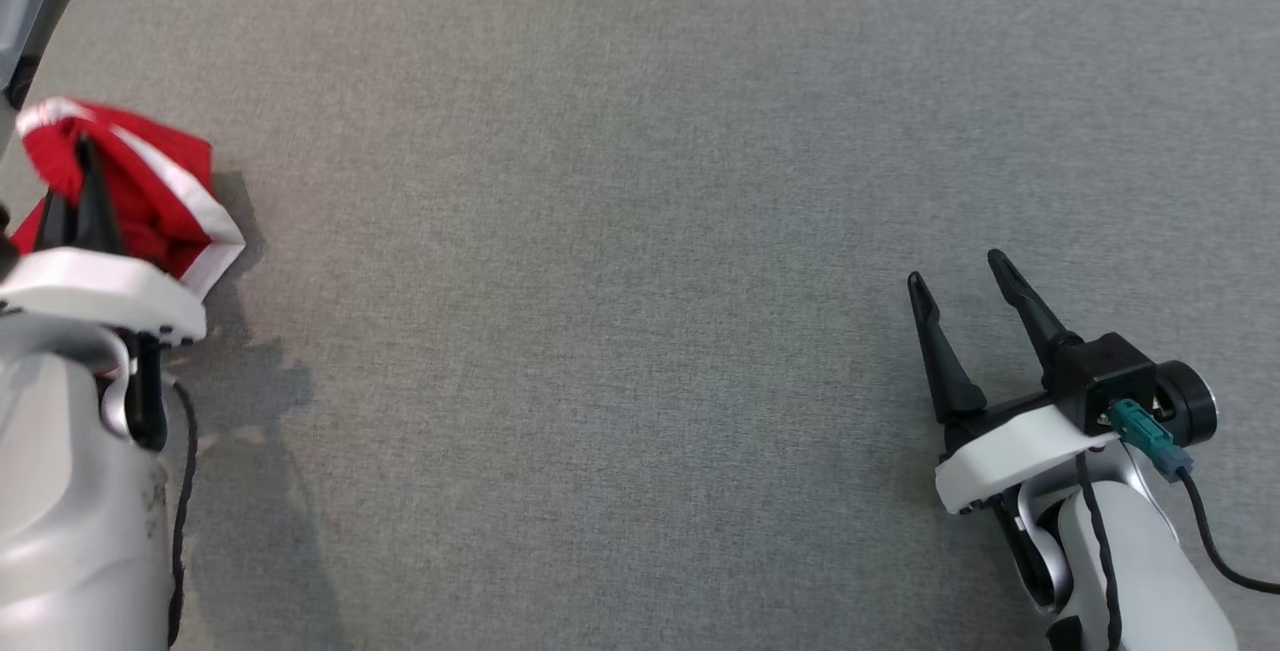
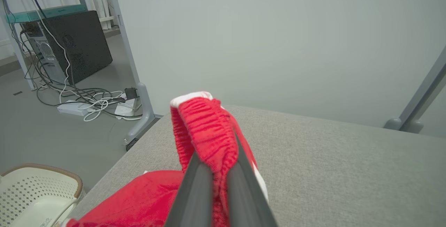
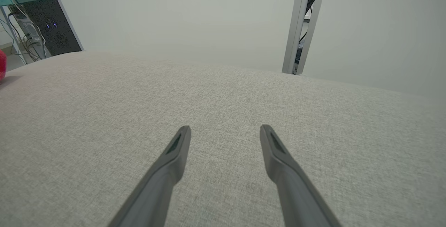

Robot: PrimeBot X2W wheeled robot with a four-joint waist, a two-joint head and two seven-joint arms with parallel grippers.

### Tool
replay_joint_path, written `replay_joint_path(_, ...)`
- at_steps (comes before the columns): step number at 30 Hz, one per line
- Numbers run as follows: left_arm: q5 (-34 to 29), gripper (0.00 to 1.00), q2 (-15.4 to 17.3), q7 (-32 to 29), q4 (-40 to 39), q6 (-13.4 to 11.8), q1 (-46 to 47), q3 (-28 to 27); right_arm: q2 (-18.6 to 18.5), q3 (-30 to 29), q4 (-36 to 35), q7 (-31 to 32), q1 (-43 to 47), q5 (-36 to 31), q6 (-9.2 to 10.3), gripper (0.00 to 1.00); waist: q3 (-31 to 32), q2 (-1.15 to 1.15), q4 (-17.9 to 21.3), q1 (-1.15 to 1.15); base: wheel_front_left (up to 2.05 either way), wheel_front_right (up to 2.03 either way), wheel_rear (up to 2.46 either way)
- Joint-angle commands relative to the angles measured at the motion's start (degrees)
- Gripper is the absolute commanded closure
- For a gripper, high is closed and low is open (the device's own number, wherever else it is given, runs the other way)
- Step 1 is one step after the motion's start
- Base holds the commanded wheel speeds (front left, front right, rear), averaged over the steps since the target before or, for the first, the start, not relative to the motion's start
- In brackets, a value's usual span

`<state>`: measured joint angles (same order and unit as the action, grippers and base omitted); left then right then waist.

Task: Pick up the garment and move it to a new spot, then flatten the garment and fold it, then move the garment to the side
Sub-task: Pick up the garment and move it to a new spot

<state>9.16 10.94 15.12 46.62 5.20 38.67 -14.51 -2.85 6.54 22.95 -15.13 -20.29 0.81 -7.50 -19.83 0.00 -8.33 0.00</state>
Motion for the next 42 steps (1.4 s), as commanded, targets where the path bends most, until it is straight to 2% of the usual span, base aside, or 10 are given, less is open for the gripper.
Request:
replay_joint_path(1, -1.20, 1.00, -0.63, 0.01, -2.70, 0.81, 1.76, 1.62, -0.21, 0.37, 0.04, 0.00, 0.83, 1.45, 0.02, 0.00, 1.68, 0.00, 1.20, 0.00, 0.00, 0.00, 0.00)
replay_joint_path(11, -2.26, 1.00, -6.45, 0.02, -11.74, 2.25, 4.11, 14.11, -0.24, 0.36, 0.74, 0.00, 2.79, 5.67, 0.02, 0.00, 6.66, 0.00, 6.92, 0.00, 0.00, 0.00, 0.00)
replay_joint_path(16, 2.20, 1.00, -7.79, 0.02, -15.89, 2.34, 5.81, 22.47, -0.21, 0.29, 1.25, 0.00, 4.13, 7.02, 0.02, 0.00, 8.50, 0.00, 10.07, 0.00, 0.00, 0.00, 0.00)
replay_joint_path(19, 8.45, 1.00, -7.95, 0.01, -19.41, 2.32, 5.04, 30.00, -0.21, 0.06, 1.56, 0.00, 4.59, 7.55, 0.02, 0.00, 9.06, 0.00, 11.40, 0.00, 0.00, 0.00, 0.00)
replay_joint_path(25, 16.37, 1.00, -7.80, 0.01, -26.17, -2.52, 2.85, 42.45, -0.20, -0.69, 1.95, 0.00, 5.07, 8.11, 0.02, 0.00, 9.50, 0.00, 12.46, 0.00, 0.00, 0.00, 0.00)
replay_joint_path(29, 17.19, 1.00, -7.77, 0.01, -24.59, -5.69, -0.15, 44.62, -0.22, -1.33, 2.12, 0.00, 4.85, 8.18, 0.02, 0.00, 9.39, 0.00, 12.46, 0.00, 0.00, 0.00, 0.00)
replay_joint_path(35, 15.73, 0.98, -6.05, 0.01, -19.43, -6.52, -9.31, 42.16, -0.22, -1.75, 2.09, 0.01, 4.79, 8.17, 0.02, 0.00, 9.41, 0.00, 12.33, 0.00, 0.00, 0.00, 0.00)
replay_joint_path(36, 15.40, 0.64, -5.67, 0.01, -18.65, -6.67, -10.78, 41.56, -0.22, -1.85, 2.13, 0.01, 4.88, 8.12, 0.02, 0.00, 9.47, 0.00, 12.29, 0.00, 0.00, 0.00, 0.00)
replay_joint_path(37, 14.82, 0.00, -5.13, 0.05, -17.43, -6.41, -14.16, 40.27, -0.23, -1.94, 2.31, 0.00, 5.23, 7.96, 0.02, 0.00, 9.97, 0.00, 12.25, 0.00, 0.00, 0.00, 0.00)
replay_joint_path(42, 14.21, 0.00, -4.66, 0.05, -16.55, -6.92, -21.98, 33.73, -0.23, -1.86, 3.15, 0.00, 5.72, 7.84, 0.02, 0.00, 11.95, 0.00, 12.42, 0.00, 0.00, 0.00, 0.00)
